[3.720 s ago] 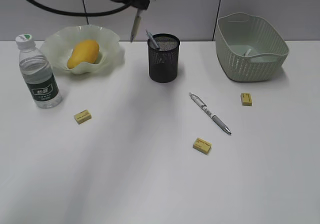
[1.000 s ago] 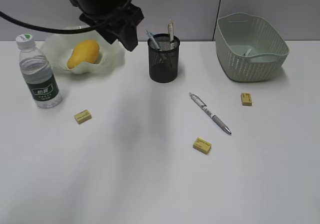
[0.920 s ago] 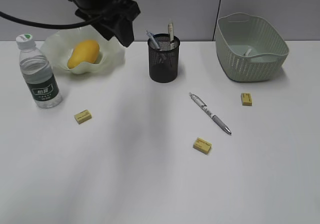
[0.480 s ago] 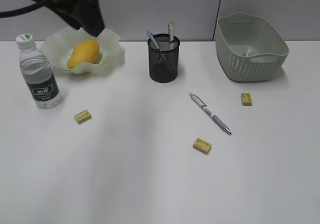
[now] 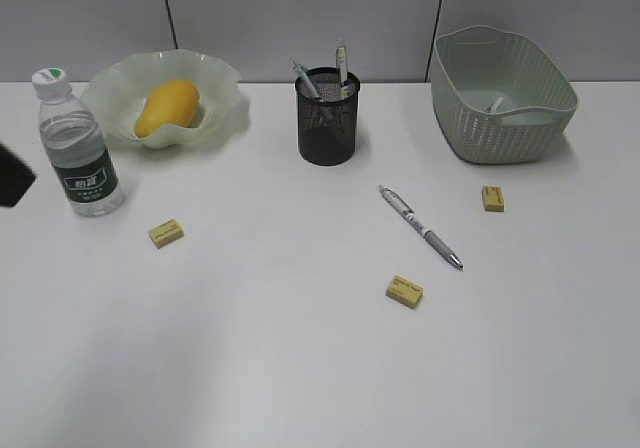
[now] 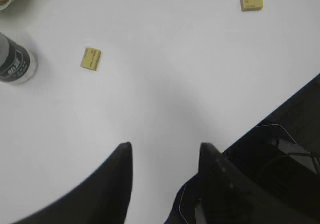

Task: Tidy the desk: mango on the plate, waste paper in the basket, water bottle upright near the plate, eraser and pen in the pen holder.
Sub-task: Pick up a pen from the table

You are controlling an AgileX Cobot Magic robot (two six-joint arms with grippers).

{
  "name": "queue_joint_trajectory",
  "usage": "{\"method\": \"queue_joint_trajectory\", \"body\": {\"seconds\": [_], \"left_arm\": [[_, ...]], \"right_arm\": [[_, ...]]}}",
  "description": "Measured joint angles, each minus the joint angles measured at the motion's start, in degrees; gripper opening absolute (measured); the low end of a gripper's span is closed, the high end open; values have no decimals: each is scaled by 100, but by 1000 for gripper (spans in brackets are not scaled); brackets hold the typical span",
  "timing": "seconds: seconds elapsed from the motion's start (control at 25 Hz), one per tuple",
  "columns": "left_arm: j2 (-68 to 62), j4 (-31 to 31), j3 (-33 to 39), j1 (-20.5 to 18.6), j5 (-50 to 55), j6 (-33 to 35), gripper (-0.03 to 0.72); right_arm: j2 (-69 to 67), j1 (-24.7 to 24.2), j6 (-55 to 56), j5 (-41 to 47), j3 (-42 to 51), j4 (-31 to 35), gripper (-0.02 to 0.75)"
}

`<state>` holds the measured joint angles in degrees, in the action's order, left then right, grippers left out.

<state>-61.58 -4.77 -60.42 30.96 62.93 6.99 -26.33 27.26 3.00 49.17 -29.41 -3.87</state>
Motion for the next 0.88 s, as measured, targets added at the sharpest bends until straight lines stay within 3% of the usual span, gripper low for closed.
{"method": "queue_joint_trajectory", "body": {"seconds": [0.24,0.44,0.72,0.88], "left_arm": [[1973,150,1517,0,-256,-437,328],[3269,382,2344,0,-263,-994,339],[4419,477,2722,0,-245,-1103,582],[4485,507,2921,0,-116,-1110,608]], "right_arm": [[0,0,0,0,0,0,477],[0,0,0,0,0,0,477],[-169,0,0,0,0,0,477],[-666,0,0,-39,0,0,477]]}}
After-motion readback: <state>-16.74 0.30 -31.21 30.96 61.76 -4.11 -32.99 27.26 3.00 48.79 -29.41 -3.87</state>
